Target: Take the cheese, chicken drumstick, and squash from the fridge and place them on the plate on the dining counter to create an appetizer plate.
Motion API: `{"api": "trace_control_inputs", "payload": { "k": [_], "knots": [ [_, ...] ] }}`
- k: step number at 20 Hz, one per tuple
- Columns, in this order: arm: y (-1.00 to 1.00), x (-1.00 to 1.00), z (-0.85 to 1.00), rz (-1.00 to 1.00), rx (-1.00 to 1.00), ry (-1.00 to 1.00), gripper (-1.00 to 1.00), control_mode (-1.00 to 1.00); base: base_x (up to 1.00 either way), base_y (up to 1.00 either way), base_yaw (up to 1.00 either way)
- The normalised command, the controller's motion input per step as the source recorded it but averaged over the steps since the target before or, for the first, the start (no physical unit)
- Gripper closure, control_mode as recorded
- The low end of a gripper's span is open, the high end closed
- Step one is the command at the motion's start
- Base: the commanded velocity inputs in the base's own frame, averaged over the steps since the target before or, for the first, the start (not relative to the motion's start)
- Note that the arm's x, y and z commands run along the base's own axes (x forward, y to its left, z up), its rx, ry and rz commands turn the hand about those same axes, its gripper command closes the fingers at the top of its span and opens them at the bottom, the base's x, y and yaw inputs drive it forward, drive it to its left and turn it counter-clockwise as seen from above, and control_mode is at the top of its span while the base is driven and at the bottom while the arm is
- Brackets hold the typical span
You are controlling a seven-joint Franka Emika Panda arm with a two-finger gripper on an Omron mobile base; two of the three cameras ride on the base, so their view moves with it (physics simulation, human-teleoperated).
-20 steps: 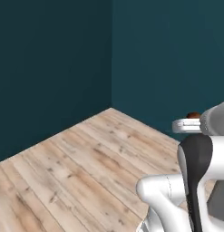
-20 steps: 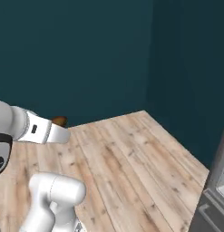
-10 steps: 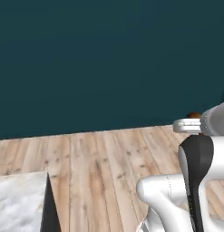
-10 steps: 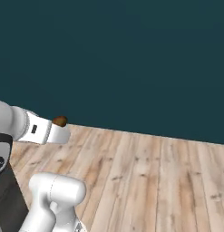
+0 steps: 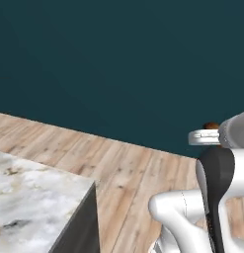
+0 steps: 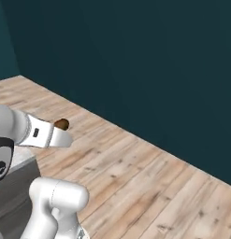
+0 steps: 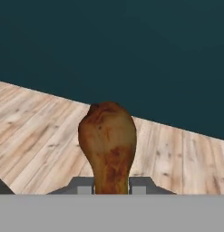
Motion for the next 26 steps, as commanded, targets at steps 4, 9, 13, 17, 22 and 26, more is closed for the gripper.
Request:
{"api": "trace_control_inputs", "payload": {
  "k": [4, 9, 13, 17, 22, 26],
  "knots": [
    [0.0, 0.0, 0.0, 0.0, 0.0, 0.0, 1.0, 1.0, 0.97, -0.91, 0.52],
    [0.0, 0.0, 0.0, 0.0, 0.0, 0.0, 1.0, 1.0, 1.0, -0.42, 0.6],
    [0.0, 0.0, 0.0, 0.0, 0.0, 0.0, 1.0, 1.0, 1.0, -0.14, 0.77],
    [0.0, 0.0, 0.0, 0.0, 0.0, 0.0, 1.0, 1.0, 1.0, -0.25, 0.77],
    [0.0, 0.0, 0.0, 0.0, 0.0, 0.0, 1.0, 1.0, 0.93, -0.66, 0.63],
    [0.0, 0.0, 0.0, 0.0, 0.0, 0.0, 1.0, 1.0, 0.69, -0.96, 0.54]
  ]
}}
